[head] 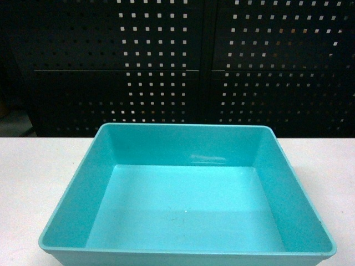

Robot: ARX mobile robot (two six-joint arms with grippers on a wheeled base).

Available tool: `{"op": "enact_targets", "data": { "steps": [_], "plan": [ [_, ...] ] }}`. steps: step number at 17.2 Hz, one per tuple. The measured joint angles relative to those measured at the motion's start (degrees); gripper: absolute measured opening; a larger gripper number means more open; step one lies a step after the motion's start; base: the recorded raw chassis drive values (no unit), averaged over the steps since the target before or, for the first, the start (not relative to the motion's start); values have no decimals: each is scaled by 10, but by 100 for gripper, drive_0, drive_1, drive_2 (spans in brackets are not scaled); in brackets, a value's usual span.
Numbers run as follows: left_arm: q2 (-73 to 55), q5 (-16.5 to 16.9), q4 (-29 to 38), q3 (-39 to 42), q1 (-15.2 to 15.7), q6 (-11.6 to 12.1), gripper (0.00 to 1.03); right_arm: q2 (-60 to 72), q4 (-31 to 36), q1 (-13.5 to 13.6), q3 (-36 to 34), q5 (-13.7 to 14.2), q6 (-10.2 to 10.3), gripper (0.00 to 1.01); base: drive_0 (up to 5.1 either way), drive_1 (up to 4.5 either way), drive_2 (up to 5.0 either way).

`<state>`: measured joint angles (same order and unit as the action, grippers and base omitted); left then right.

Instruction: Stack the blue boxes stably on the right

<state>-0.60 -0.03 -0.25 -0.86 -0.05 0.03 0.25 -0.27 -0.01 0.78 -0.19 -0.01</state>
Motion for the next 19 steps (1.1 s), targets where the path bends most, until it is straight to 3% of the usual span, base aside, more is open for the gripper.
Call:
{"op": "enact_targets", "data": {
  "steps": [12, 13, 14, 15, 16, 19],
  "plan": [
    [0, 0, 0, 0, 0, 0, 98, 0, 0, 0, 0, 0, 0, 98, 0, 0, 0],
    [1, -35, -6, 0, -24, -2, 98, 0, -1, -17, 0, -20, 0, 98, 0, 0, 0],
    [-1, -83, 1, 0, -85, -2, 98, 2, 10, -61, 0, -51, 0, 98, 0, 0, 0],
    [-2, -89, 7, 0, -109, -2, 98, 15, 34, -83, 0, -74, 0, 98, 0, 0, 0],
    [-21, -87, 32, 0, -86, -4, 98, 50, 60, -86, 0, -89, 0, 98, 0, 0, 0],
    [-155, -3, 132, -7, -5, -18, 98, 174, 139, -29, 12, -90, -7, 98, 0, 0, 0]
  ]
}}
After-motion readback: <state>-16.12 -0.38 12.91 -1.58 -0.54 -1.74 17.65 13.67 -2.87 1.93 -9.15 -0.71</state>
